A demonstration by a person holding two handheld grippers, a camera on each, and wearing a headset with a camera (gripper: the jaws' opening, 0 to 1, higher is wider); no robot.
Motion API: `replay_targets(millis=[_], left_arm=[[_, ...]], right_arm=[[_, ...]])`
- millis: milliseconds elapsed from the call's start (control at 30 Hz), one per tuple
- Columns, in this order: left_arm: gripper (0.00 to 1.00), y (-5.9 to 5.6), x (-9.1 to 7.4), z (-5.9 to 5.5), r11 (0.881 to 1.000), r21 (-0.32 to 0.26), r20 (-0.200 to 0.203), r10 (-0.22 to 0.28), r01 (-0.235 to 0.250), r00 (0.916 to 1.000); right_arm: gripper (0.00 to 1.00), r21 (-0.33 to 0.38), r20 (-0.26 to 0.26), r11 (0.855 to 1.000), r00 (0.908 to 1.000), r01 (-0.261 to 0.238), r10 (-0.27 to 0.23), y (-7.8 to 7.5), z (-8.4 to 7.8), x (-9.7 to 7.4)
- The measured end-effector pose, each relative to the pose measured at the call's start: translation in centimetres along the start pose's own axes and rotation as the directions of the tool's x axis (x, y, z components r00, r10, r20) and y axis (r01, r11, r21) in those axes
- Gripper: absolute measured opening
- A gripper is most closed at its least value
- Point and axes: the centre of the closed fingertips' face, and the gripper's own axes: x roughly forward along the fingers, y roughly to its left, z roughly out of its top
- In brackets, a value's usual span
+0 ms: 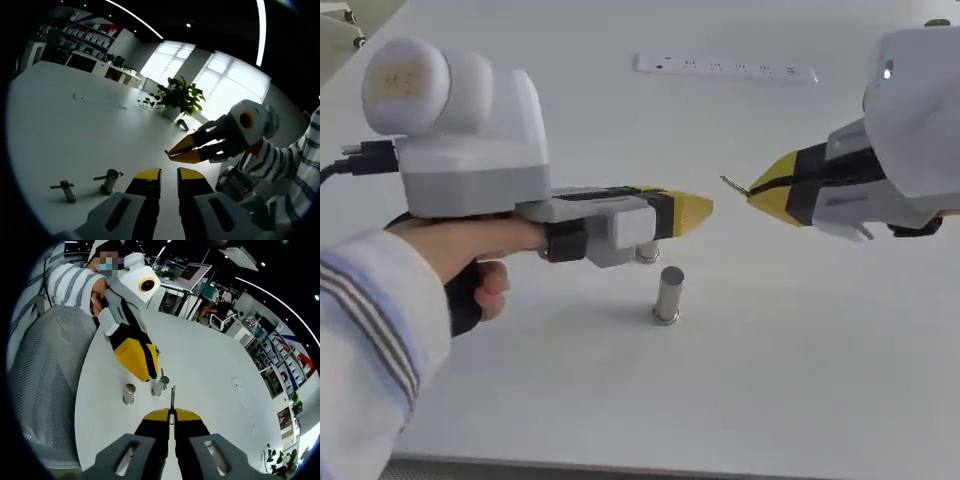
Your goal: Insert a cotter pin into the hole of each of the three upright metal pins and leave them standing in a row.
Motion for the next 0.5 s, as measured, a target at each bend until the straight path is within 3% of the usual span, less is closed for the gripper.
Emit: replay_targets(millis=[200,500], left_arm=[[0.11,-0.1,0.9,-0.4,0.999,-0.037,-0.015,-0.005,0.005,0.9999],[0.08,-0.8,1.4,-0.7,0.997,-0.061,-0.026,-0.039,0.037,0.9989]], right_arm=[[0.0,-0.109,-0.026,0.994,0.9997,0.003,-0.006,1.1,0.6,-0.1],[0.0,-0.149,-0.042,0.989,0.9991,-0.014,0.008,2.1,0.6,0.0]])
